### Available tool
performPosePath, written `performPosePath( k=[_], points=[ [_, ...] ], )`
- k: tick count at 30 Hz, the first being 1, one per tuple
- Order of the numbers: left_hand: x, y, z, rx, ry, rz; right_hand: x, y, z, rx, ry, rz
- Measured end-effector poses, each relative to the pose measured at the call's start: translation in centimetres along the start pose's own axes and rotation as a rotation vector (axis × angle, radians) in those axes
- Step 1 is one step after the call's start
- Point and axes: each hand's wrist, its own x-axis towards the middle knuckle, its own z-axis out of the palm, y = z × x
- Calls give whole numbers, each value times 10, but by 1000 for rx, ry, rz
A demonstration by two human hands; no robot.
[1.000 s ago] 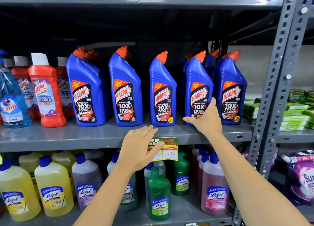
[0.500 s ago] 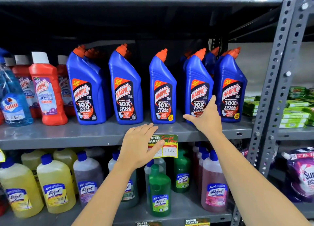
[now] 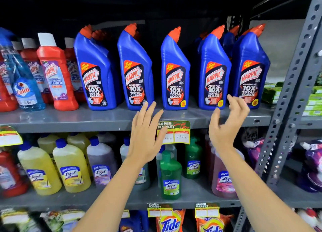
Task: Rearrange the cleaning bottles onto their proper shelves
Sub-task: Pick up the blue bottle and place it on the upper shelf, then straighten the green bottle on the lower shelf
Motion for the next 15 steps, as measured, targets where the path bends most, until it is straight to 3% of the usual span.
performPosePath(
  k=[3,6,10,13,15],
  points=[
    [-48,-8,13,-20,204,-6,-53,5,-4,6,-6,20],
    [-113,-21,36,-40,144,-99,-107,6,-6,10,-196,148],
    [-200,-32,67,-111,-298,-250,-168,13,-5,-95,-543,373],
    [-247,-46,88,-4,-706,-338,-201,16,-4,-189,-758,501],
    [-263,-56,96,75,-862,-303,-215,16,0,-236,-833,568]
  ],
)
